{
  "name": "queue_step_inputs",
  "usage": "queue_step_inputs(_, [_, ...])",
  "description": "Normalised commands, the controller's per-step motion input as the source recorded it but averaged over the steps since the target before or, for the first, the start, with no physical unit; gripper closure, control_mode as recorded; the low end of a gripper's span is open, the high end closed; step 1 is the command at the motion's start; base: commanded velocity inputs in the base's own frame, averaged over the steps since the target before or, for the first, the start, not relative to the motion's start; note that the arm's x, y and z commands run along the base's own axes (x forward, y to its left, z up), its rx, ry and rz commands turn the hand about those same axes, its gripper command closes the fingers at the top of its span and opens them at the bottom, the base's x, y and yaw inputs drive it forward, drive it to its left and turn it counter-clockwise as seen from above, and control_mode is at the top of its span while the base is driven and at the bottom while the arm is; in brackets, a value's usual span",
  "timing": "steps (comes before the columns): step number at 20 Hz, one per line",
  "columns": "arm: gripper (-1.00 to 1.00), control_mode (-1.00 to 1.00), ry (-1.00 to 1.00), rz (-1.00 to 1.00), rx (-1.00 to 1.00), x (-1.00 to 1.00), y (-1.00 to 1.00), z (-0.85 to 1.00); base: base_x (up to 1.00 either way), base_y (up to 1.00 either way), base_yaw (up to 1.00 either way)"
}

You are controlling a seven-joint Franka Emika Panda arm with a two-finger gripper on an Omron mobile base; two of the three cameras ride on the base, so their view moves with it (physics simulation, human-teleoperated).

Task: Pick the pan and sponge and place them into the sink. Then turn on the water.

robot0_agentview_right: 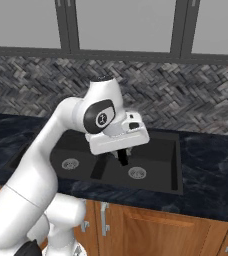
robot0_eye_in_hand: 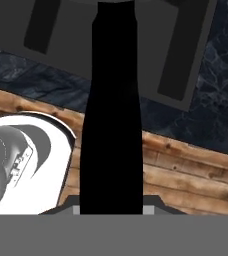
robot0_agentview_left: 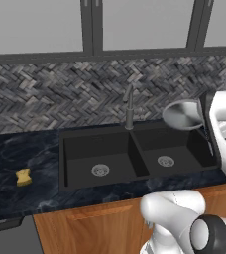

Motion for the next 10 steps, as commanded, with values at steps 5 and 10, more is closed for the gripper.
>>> queue_step_inputs(5, [1.0,-1.0,0.09,0.0,0.03,0.0,0.57,0.02,0.0,0.0,0.0])
queue_step_inputs(10, [1.0,-1.0,0.04,0.0,0.02,-0.02,0.55,0.1,0.0,0.0,0.0])
